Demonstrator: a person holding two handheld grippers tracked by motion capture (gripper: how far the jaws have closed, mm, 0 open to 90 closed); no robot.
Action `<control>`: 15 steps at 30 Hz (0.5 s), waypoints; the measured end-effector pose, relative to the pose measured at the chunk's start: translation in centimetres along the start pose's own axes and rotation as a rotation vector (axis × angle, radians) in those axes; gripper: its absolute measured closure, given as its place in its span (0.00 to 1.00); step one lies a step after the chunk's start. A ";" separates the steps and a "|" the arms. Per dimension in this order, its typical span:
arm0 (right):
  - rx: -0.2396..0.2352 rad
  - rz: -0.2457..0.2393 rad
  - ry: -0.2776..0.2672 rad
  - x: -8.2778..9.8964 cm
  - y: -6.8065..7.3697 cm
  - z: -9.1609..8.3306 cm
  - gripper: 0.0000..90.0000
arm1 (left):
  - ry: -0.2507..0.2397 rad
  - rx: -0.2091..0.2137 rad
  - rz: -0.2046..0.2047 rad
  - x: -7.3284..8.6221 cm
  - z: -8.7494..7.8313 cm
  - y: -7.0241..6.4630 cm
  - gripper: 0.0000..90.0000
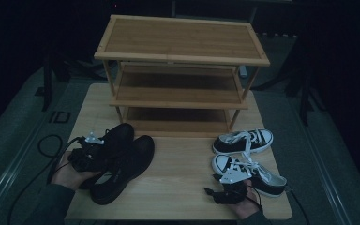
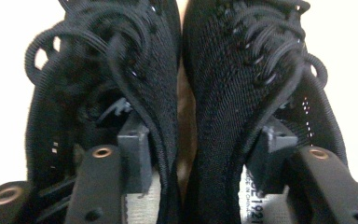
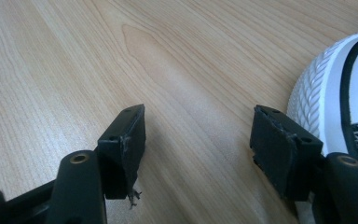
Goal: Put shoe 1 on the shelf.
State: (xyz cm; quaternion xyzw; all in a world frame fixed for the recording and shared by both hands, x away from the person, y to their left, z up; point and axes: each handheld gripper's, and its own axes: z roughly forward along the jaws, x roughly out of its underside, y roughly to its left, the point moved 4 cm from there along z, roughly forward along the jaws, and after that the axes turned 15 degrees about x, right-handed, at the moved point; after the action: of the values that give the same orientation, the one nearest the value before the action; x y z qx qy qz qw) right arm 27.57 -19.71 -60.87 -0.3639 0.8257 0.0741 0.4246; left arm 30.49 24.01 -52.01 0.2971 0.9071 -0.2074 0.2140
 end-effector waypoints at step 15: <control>0.000 0.000 0.000 0.0 0.0 0.0 0.39 | 0.041 -0.001 -0.025 -0.1 0.2 0.2 0.93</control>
State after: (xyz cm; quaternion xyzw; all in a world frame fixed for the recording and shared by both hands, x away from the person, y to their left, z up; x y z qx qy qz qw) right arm 27.57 -19.71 -60.87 -0.3638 0.8258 0.0740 0.4245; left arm 30.72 24.00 -52.17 0.2898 0.9151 -0.2034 0.1928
